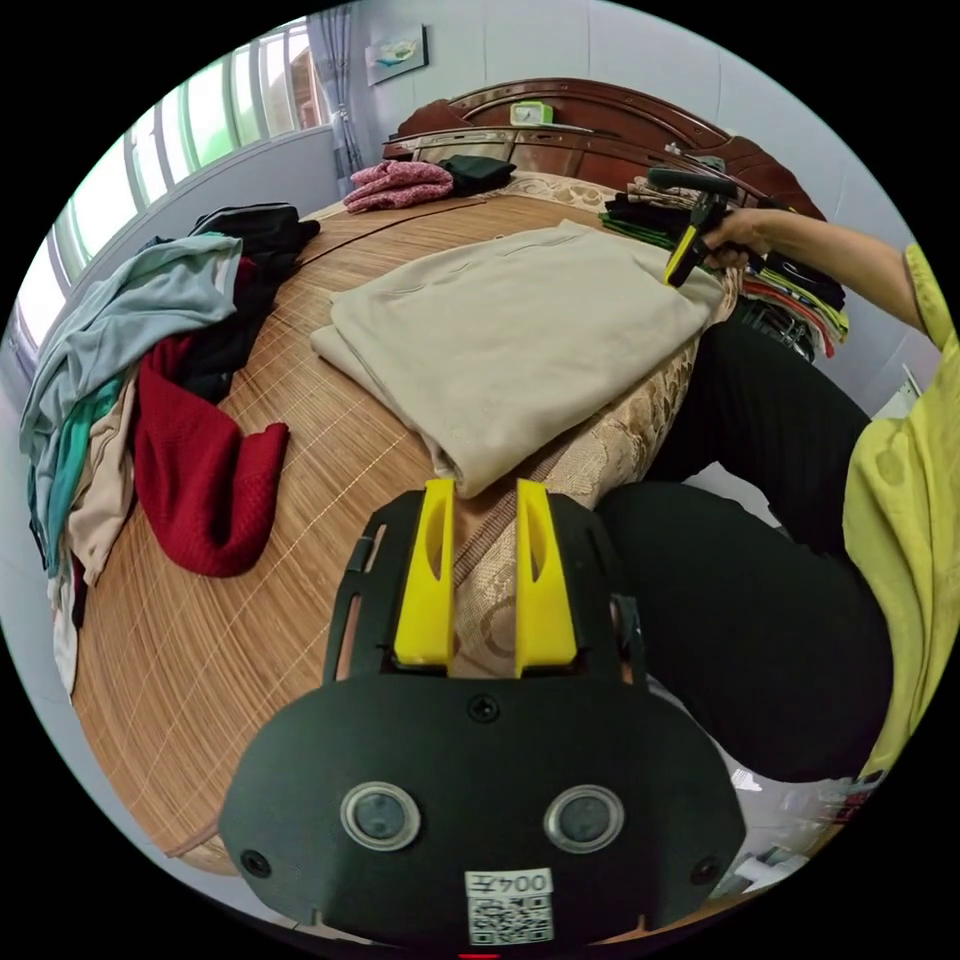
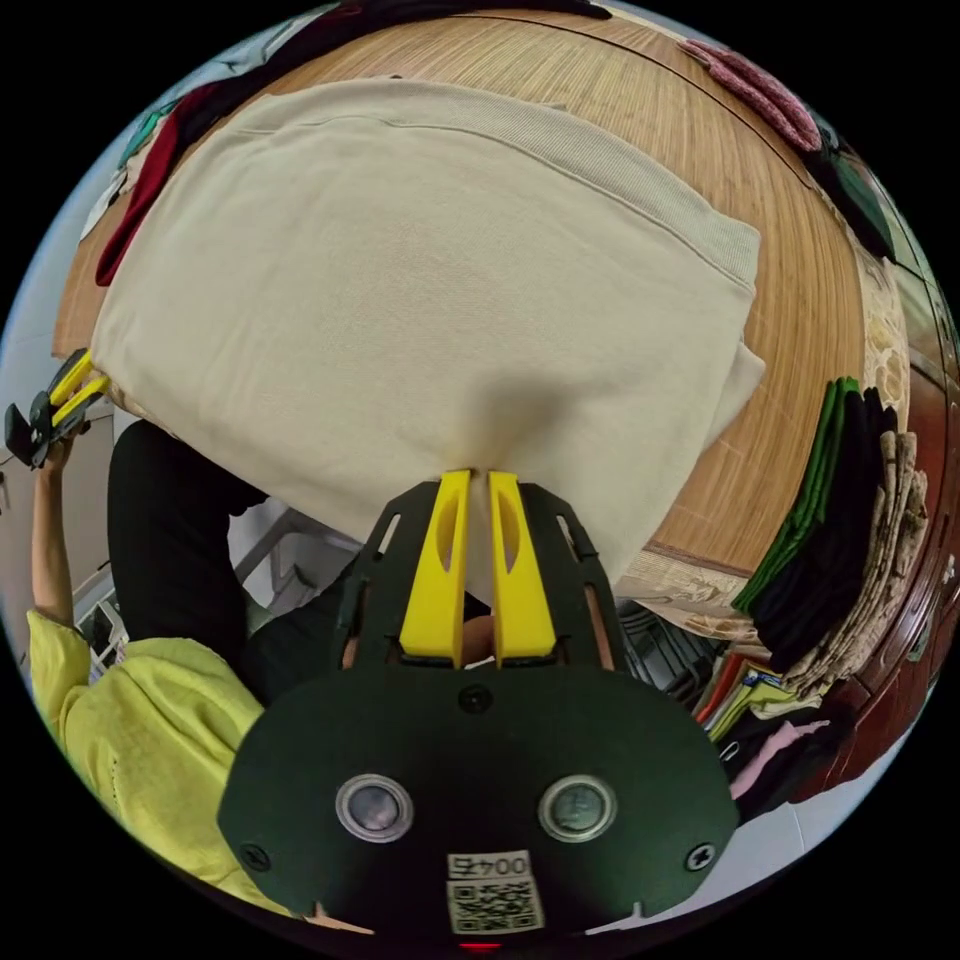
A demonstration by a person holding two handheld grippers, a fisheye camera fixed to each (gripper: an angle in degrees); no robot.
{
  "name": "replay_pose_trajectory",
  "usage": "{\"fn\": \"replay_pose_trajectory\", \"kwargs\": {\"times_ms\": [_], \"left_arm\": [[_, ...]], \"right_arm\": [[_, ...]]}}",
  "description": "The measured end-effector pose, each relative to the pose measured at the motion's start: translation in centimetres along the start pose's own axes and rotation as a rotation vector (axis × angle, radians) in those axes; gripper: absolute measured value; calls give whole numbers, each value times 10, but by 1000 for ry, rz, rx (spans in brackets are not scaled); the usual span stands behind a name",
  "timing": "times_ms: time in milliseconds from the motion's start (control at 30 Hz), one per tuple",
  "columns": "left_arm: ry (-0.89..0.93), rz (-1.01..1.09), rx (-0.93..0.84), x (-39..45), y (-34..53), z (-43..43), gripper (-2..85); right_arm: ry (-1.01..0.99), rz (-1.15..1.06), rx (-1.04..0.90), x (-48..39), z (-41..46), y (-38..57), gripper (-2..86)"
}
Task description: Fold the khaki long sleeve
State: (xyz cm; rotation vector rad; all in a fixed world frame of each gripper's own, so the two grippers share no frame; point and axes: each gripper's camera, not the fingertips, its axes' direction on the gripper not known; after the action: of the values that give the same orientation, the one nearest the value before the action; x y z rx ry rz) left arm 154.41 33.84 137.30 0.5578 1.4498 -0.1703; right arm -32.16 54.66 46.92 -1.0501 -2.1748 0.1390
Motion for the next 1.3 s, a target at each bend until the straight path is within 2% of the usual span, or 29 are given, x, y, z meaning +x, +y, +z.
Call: {"fn": "replay_pose_trajectory", "kwargs": {"times_ms": [200,333,567,733,800,867,967,1100,1167,1300], "left_arm": [[0,18,40,-1,-1,-6,40],[17,54,-17,-5,-4,-2,23],[90,-13,-4,-21,-3,5,10],[10,-4,-132,-16,-11,-19,4],[50,-28,-121,-19,-13,-38,3],[96,-64,-41,-18,-22,-58,3],[50,-79,45,4,-59,-68,3],[81,-11,49,50,-130,-33,3],[72,5,34,66,-156,-14,3],[88,-56,-31,76,-186,29,2]], "right_arm": [[37,8,-33,-11,-1,-1,48],[6,28,-32,-9,-4,7,48],[-26,36,-10,-5,-10,31,45],[-39,30,31,-2,-15,56,43],[-44,24,54,-1,-18,68,43],[-60,27,102,2,-21,86,44],[-96,-8,172,10,-32,118,51],[-169,-88,333,28,-60,179,70],[-132,-123,500,41,-77,236,89],[-79,-169,617,56,-66,308,99]]}}
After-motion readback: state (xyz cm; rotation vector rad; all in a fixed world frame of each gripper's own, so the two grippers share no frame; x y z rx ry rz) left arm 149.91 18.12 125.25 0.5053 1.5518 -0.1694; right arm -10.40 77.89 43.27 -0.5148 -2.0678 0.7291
